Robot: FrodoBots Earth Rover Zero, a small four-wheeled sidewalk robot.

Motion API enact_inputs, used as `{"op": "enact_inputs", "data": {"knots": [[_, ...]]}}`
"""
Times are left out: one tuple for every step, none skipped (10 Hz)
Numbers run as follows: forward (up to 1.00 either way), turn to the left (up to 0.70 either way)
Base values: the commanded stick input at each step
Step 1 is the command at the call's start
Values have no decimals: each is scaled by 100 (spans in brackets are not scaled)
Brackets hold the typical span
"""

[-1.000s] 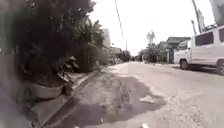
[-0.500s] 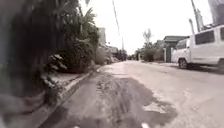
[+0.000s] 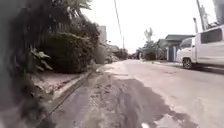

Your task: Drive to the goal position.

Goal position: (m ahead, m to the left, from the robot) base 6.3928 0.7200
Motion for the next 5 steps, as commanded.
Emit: {"op": "enact_inputs", "data": {"knots": [[70, 0], [70, 0], [70, 0], [70, 0], [70, 0]]}}
